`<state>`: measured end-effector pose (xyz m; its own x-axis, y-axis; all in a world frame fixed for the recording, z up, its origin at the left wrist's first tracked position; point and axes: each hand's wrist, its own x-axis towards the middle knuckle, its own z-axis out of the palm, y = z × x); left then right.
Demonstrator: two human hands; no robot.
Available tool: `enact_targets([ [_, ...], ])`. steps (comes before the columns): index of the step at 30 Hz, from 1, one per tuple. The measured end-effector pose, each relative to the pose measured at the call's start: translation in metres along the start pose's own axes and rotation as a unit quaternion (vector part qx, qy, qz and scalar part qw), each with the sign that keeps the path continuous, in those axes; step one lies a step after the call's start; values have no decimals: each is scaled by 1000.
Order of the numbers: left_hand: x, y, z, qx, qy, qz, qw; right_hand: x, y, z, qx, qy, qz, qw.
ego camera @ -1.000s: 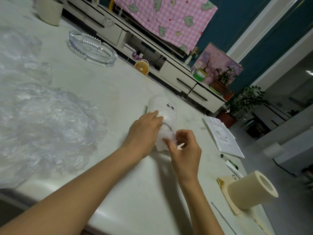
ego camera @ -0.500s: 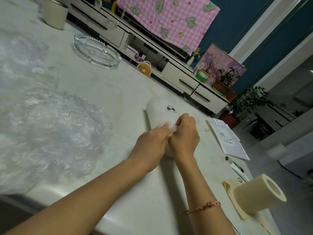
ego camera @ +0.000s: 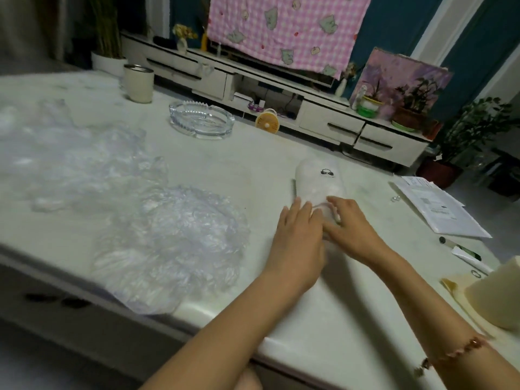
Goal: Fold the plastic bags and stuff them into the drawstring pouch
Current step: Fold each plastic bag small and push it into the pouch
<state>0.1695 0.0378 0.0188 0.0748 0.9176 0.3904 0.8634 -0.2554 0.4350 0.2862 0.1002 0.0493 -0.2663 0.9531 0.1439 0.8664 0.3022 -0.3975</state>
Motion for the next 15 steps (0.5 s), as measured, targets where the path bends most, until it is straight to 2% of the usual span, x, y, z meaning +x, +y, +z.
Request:
enact_targets([
  [2, -24, -15, -14, 21, 40, 24, 999, -15, -9, 1, -53, 59, -54, 995],
  [4, -51, -41, -21, 48, 65, 36, 996, -29, -25, 9, 15, 96, -81, 992],
  [7, -96, -80, -34, 105, 77, 9, 991, -49, -63, 34, 191, 35, -51, 980],
  [9, -112, -100, -39, 134, 44, -23, 990, -48, -90, 54, 274, -34, 6, 961],
  [10, -116, -106, -40, 149, 18, -43, 988, -43, -98, 65, 277, -58, 27, 959],
  [12, -120, -111, -41, 162, 6, -46, 986, -31, -107, 80, 206, -74, 17, 976],
  [14, -120, -110, -45, 171, 2, -44, 984, -24, -108, 86, 138, -31, -13, 990],
  [15, -119, -110, -45, 176, 13, -41, 983, -24, -106, 83, 153, 4, -13, 988],
])
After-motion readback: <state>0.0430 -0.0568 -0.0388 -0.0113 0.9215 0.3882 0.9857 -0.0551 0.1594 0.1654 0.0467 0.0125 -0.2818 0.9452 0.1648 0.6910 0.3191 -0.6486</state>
